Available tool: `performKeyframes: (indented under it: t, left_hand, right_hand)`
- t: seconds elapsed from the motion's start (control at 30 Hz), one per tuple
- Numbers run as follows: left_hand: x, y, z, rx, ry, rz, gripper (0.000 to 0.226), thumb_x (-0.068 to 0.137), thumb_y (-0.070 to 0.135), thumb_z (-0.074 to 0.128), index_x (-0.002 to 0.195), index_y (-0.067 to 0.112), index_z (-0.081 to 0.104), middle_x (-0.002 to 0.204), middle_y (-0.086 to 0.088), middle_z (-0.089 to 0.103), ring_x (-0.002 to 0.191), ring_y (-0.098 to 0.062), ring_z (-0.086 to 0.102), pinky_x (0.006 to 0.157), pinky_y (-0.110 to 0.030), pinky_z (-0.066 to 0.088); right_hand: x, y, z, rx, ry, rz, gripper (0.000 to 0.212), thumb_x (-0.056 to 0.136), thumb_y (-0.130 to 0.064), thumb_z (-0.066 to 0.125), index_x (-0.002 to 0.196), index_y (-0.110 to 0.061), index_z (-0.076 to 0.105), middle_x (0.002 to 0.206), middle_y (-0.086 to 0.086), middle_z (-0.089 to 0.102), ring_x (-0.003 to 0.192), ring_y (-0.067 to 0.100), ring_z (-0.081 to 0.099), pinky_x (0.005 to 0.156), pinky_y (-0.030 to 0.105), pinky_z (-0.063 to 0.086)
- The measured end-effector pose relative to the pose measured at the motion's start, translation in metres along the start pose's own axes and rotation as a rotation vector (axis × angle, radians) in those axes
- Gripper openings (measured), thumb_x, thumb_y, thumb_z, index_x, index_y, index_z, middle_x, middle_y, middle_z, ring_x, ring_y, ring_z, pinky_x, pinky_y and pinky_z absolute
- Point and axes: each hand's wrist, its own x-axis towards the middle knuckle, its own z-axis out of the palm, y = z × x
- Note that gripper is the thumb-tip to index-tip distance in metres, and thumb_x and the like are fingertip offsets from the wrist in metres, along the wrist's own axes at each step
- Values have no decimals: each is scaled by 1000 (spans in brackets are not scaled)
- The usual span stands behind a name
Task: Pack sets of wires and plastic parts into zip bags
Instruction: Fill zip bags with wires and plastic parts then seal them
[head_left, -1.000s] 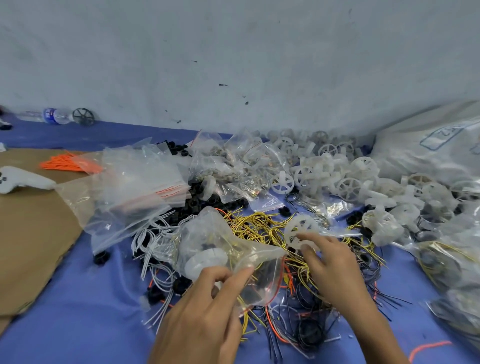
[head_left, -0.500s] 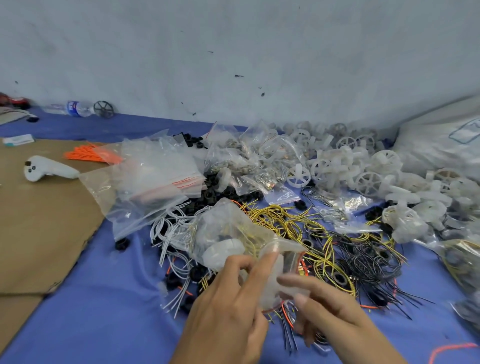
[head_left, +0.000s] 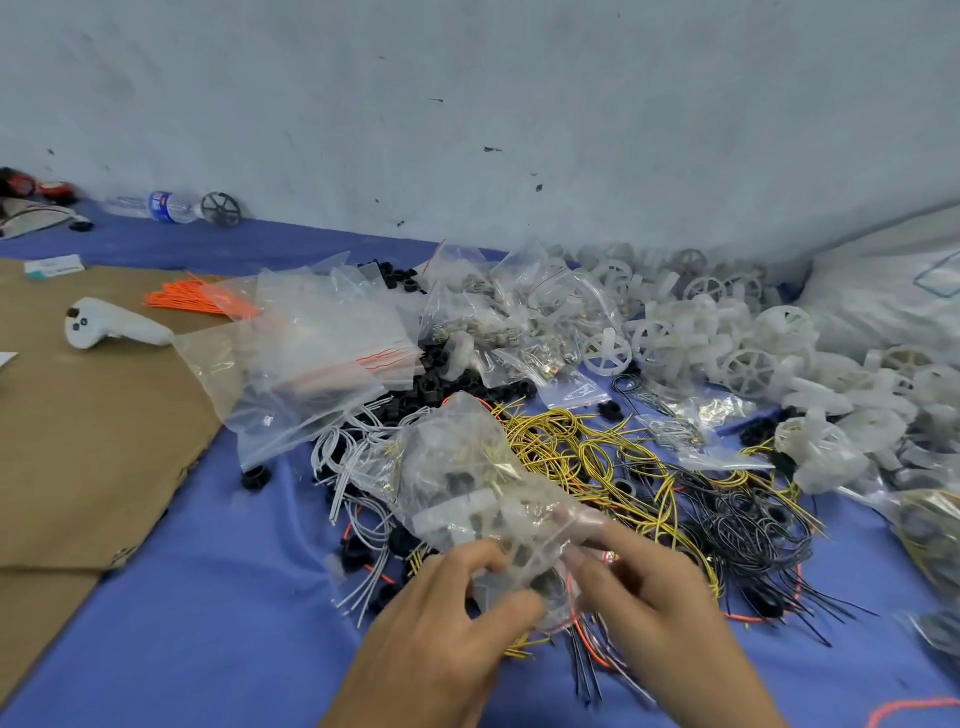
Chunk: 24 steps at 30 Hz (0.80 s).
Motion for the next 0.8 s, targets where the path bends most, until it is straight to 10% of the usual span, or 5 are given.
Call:
performKeyframes:
  t: [0.13,0.23,0.47,0.63,0.8]
  left_hand:
    - [-1,-14,1,99,90,77,14,77,22,58,81,32,66,104,3,61,79,-15,51,65,-21,22]
    - [2,-19,-7,77,136,87,15,79,22,57,84,30,68,100,4,60,76,-15,50,65,-22,32]
    - [43,-38,-73,-40,366,20,8,91,30,58,99,32,60,101,7,51,78,-14,52,58,-36,50]
    - [85,-46,-125,-170,497,-29,13,86,28,72,89,37,63,89,17,56,75,-1,54,63,-10,39]
    - [105,-58,-114,-548,432,-143,22,87,15,74,86,35,65,80,19,65,58,-2,47,54,-13,39]
  right_hand:
    - [-3,0,-10,-331,307,42,23,75,-36,77,87,-37,58,82,-16,58,72,4,54,59,21,41]
    - [12,4,-11,-431,167,92,31,80,-40,73,103,-44,51,91,-20,53,77,-4,52,66,26,40]
    - [77,-41,-39,-125,161,-21,13,87,-26,56,92,-33,67,62,-9,67,46,8,50,47,29,39]
    - [113,-99,-65,60,274,-226,25,74,-28,54,89,-34,73,54,-1,64,44,11,51,41,22,38]
    - [122,-102,-75,71,276,-133,28,64,-33,53,85,-29,73,46,-1,56,40,7,45,40,17,34]
